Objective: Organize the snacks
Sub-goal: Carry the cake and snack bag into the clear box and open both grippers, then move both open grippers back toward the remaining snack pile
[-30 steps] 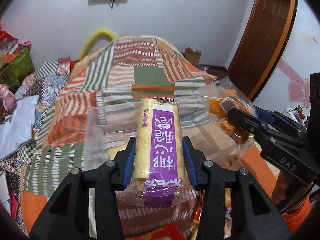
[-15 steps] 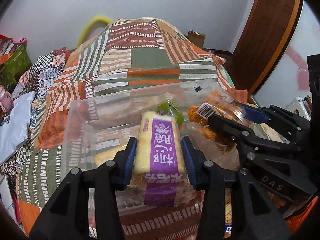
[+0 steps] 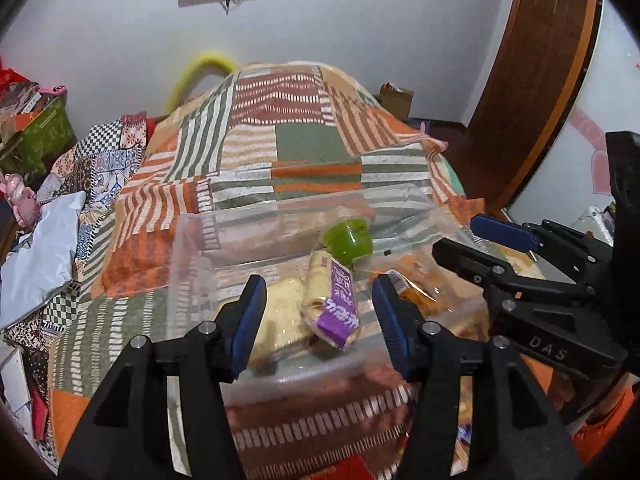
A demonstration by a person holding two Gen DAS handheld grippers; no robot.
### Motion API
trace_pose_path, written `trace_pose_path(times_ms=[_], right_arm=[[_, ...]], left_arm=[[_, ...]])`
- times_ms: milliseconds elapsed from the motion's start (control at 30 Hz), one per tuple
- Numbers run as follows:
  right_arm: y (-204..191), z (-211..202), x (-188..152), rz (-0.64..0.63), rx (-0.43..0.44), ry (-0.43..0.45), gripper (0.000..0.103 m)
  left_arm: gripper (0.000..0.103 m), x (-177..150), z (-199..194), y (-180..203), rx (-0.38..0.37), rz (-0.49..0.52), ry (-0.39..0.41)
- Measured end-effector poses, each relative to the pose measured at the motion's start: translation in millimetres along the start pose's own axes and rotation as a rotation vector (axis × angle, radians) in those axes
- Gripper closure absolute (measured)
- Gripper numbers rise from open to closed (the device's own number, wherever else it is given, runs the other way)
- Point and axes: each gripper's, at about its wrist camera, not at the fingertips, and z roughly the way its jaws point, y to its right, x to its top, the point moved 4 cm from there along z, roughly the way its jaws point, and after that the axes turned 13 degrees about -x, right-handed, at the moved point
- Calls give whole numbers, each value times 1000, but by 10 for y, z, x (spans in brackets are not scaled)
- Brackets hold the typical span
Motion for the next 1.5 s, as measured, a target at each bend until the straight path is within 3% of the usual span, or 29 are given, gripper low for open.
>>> trace_pose_path(times_ms=[200, 433, 567, 800, 933, 1100, 1233, 1367, 1500], right_arm=[[62, -346, -74, 23, 31, 48, 54], [13, -765, -296, 5, 32, 99, 54], [-58, -953, -500, -7, 36, 110, 54], [-371, -1083, -993, -50, 50, 66, 54], [-584, -1099, -1239, -56, 87, 22, 46], [-872, -1187, -1549, -64, 130, -24, 45], [-1067, -1296, -1741, -65, 151, -36, 35], [-1242, -1337, -1885, -91, 149, -40, 27], [-1336, -1286, -1976, -144, 77, -26, 24]], left_arm=[[37, -161, -378, 62, 41, 42, 39], [32, -531, -728, 87, 53, 60, 32], [21, -830, -902, 94, 60, 61, 32], [21, -1452, -1105, 88, 80, 47, 0], [21, -1800, -1230, 80, 94, 27, -13], [21, -2134, -1454, 109, 101, 22, -12], [21, -2330, -1623, 85, 107, 8, -8], [21, -2535, -1722, 49, 116, -9, -12], [21, -2642, -1759, 72, 121, 0, -9]])
